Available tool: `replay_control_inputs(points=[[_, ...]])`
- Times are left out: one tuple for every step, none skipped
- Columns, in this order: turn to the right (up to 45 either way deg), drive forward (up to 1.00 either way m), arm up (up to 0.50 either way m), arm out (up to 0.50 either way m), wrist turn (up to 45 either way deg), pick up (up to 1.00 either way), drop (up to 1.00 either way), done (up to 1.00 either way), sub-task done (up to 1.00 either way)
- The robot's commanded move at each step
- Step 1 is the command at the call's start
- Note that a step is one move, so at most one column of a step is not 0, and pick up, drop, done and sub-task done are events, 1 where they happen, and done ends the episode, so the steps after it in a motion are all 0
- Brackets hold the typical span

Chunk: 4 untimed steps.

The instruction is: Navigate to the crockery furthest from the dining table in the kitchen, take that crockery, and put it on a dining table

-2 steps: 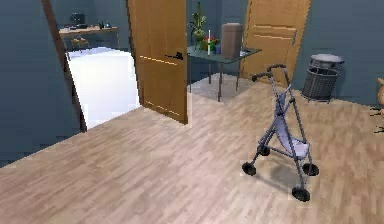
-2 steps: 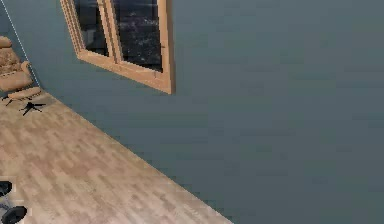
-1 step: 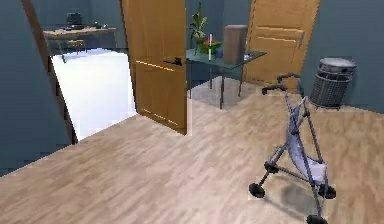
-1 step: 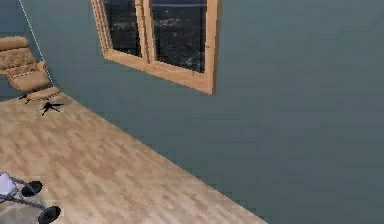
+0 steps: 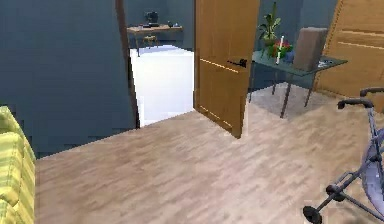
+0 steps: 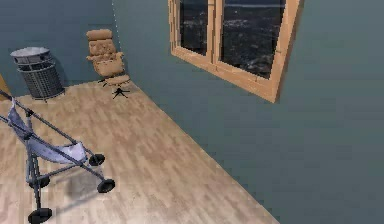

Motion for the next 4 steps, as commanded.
replay_control_inputs(points=[[-3.0,0.00,0.00,0.00,0.0,0.00,0.00,0.00,0.00],[45.0,0.00,0.00,0.00,0.0,0.00,0.00,0.00,0.00],[9.0,0.00,0.00,0.00,0.0,0.00,0.00,0.00,0.00],[3.0,0.00,0.00,0.00,0.0,0.00,0.00,0.00,0.00]])
